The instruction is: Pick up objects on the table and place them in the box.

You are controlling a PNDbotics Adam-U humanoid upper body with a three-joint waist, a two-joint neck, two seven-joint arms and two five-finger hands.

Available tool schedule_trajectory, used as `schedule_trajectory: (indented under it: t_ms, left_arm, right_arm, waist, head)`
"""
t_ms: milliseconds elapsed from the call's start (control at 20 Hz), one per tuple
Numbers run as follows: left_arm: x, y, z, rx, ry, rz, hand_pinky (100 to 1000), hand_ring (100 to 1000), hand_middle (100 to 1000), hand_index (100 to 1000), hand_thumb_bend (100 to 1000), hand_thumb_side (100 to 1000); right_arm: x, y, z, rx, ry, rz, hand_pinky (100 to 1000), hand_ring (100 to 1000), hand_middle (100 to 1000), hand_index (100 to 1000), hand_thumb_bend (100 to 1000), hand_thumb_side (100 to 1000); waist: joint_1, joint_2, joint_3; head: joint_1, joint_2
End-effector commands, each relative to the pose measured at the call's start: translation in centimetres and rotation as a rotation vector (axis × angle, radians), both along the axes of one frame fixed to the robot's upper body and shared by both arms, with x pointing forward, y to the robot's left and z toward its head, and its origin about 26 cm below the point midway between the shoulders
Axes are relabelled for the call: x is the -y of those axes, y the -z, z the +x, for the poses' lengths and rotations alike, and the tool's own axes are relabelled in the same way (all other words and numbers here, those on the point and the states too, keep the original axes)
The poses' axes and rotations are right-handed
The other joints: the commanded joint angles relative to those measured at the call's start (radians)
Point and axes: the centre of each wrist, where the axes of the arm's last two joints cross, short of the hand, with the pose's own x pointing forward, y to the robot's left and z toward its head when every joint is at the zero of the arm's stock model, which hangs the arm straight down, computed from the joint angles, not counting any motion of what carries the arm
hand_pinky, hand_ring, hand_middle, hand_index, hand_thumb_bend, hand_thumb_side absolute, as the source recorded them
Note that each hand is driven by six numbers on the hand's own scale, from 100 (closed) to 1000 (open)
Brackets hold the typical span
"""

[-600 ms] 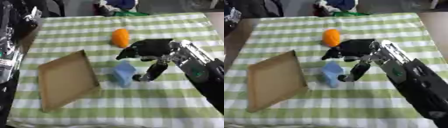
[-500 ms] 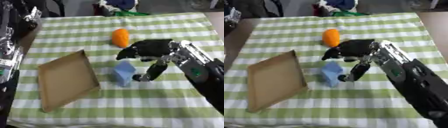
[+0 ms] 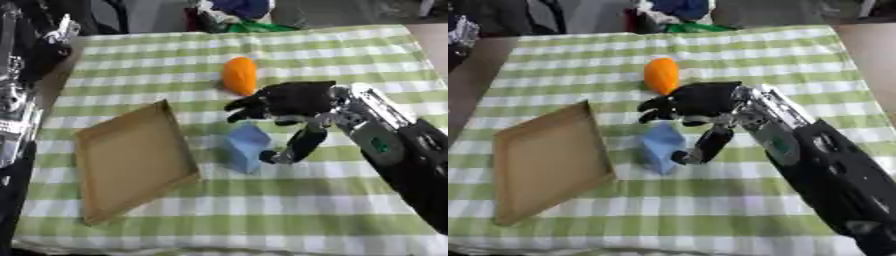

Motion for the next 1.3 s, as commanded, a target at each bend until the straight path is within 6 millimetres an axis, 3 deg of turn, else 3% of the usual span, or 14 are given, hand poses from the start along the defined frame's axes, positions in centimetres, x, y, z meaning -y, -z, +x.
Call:
schedule_trajectory:
  t_ms: [50, 200, 850, 1300]
  left_arm:
    - [-0.4, -1.0, -0.1, 0.028, -0.003, 0.009, 466, 502, 512, 761, 373, 480]
    - [-0.4, -1.0, -0.1, 0.029, -0.004, 0.008, 466, 502, 512, 761, 373, 480]
    - [-0.3, -1.0, -0.1, 0.030, 0.003, 0.006, 466, 501, 512, 761, 374, 481]
    - [-0.2, -1.2, -0.1, 0.034, 0.008, 0.007, 467, 501, 512, 762, 374, 481]
  right_arm:
    - [-0.2, -0.8, 0.2, 0.024, -0.068, -0.086, 887, 886, 990, 1000, 251, 374]
    - [-0.2, -0.6, 0.3, 0.017, -0.059, -0.091, 908, 938, 977, 1000, 255, 379]
    - [0.3, 0.9, 1.3, -0.011, -0.008, -0.129, 903, 922, 947, 1000, 242, 393]
    - [0.5, 1.4, 1.9, -0.013, 0.011, -0.142, 900, 905, 837, 1000, 217, 381]
  waist:
    - [0.002, -0.016, 0.003]
    - [0.002, -0.016, 0.004]
    - [0.004, -0.012, 0.010]
    - [0.000, -0.011, 0.020]
  head:
    - [-0.002, 0.005]
    - [-0.002, 0.005]
    - [-0.005, 0.005]
    - [-0.007, 0.005]
